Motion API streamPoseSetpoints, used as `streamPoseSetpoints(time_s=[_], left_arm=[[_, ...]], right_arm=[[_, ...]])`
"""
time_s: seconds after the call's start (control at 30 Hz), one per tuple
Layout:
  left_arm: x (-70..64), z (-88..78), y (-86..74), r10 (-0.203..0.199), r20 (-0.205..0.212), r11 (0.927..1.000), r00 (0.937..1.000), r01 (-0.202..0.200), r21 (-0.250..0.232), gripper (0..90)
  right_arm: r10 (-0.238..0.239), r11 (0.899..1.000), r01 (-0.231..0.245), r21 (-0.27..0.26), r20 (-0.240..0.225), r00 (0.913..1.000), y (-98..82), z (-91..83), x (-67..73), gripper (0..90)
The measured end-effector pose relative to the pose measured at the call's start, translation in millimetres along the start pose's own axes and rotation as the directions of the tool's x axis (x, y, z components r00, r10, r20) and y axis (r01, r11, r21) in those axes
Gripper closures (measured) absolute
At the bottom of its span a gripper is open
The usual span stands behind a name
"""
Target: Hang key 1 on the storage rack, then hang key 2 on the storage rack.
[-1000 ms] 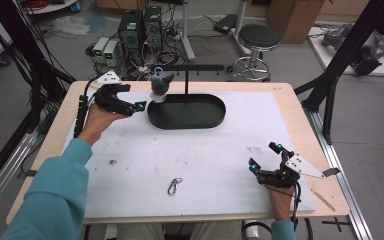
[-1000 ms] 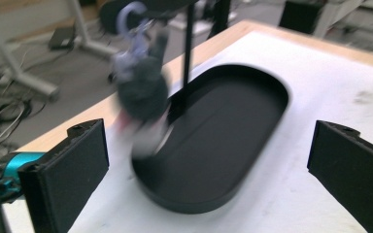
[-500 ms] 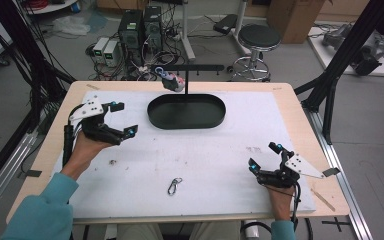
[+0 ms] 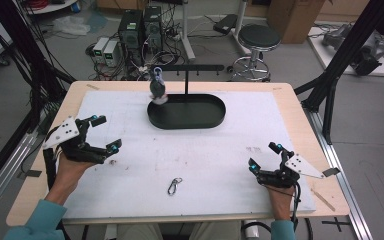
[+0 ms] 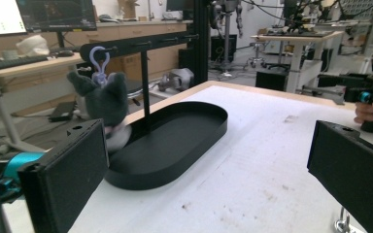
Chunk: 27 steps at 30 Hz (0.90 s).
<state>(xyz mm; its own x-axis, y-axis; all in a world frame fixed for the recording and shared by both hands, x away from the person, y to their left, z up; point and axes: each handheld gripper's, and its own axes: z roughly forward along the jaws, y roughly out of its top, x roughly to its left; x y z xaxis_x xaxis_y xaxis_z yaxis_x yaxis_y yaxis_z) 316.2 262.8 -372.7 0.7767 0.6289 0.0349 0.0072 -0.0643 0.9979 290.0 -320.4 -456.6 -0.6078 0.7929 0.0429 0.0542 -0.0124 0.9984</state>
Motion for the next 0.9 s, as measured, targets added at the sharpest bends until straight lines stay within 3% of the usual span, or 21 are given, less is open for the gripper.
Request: streamPoseSetpoints(time_s=[0.2,0.37,0.9], left_arm=[[-1.6,-6.9,-12.0,-0.018,-0.029,0.9998,0.9994,0.018,0.001,1.7],[0.0,-7.1,-14.2,-0.015,-0.018,0.9998,0.9997,0.014,-0.012,1.7],[0.5,-6.8,-14.5,-0.022,-0.011,0.9997,0.9997,0.023,0.012,1.7]], right_arm=[[-0.001,1.000,0.001,0.001,0.000,1.0000,0.0,-0.1,0.0,0.7],[-0.005,1.000,0.005,-0.001,0.000,1.0000,-0.1,0.1,0.2,0.7],[-0.005,1.000,0.005,-0.002,-0.001,1.0000,-0.1,0.3,0.2,0.7]])
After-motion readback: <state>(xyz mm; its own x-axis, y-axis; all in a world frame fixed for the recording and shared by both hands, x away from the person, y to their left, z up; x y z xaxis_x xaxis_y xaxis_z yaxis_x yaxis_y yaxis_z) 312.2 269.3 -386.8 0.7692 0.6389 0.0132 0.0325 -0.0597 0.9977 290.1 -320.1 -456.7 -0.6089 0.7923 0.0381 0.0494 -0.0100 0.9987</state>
